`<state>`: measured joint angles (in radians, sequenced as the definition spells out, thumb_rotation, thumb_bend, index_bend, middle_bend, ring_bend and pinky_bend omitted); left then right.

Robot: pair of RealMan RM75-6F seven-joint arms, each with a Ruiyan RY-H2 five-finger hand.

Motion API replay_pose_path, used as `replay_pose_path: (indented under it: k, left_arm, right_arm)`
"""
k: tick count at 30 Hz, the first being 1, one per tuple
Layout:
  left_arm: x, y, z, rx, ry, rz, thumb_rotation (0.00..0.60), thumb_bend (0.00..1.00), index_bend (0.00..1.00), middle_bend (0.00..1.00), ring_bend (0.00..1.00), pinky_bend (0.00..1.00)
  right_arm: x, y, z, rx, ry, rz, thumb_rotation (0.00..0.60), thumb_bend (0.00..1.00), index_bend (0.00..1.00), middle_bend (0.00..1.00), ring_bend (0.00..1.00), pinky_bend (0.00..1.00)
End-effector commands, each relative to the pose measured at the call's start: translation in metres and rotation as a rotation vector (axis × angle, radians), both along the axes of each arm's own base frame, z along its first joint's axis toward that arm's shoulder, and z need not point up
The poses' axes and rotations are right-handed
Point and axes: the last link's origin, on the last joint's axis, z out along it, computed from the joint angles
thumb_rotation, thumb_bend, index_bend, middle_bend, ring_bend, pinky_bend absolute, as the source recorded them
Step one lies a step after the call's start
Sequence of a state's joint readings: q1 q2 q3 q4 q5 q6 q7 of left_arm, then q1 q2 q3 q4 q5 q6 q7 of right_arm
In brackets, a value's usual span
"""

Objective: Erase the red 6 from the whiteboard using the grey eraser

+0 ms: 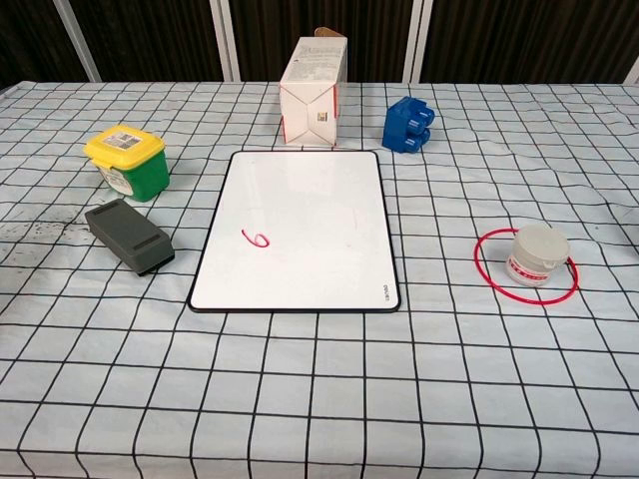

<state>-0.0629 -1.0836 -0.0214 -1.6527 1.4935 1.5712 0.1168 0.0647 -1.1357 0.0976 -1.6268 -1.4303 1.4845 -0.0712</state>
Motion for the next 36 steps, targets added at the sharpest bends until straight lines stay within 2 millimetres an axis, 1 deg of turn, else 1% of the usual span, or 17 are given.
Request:
replay_pose_path:
  k: [1, 20, 29, 33, 36]
  left_arm:
    - [0.000, 0.000, 0.000, -0.005, -0.001, -0.004, 0.600, 0.10, 0.00, 0.02, 0.00, 0.00]
    - [-0.002, -0.001, 0.001, -0.025, -0.008, 0.012, 0.600, 0.10, 0.00, 0.02, 0.00, 0.00]
    - [-0.001, 0.004, -0.001, -0.039, 0.000, -0.014, 0.600, 0.10, 0.00, 0.05, 0.00, 0.00]
    - [0.002, 0.013, -0.005, -0.073, 0.027, -0.047, 0.600, 0.10, 0.00, 0.06, 0.00, 0.00]
    - [0.011, 0.031, -0.007, -0.134, 0.063, -0.095, 0.600, 0.10, 0.00, 0.06, 0.00, 0.00]
  right_arm:
    - [0.000, 0.000, 0.000, 0.001, -0.002, -0.002, 0.600, 0.00, 0.10, 0.06, 0.21, 0.26]
    - [0.001, 0.000, 0.000, 0.006, 0.002, -0.002, 0.600, 0.00, 0.10, 0.06, 0.21, 0.26]
    - [0.000, 0.000, -0.001, 0.008, -0.002, -0.010, 0.600, 0.00, 0.10, 0.06, 0.21, 0.26]
    - [0.000, 0.001, -0.001, 0.010, -0.008, -0.018, 0.600, 0.00, 0.10, 0.06, 0.21, 0.26]
    - [0.000, 0.001, -0.002, 0.015, -0.010, -0.023, 0.600, 0.00, 0.10, 0.06, 0.21, 0.26]
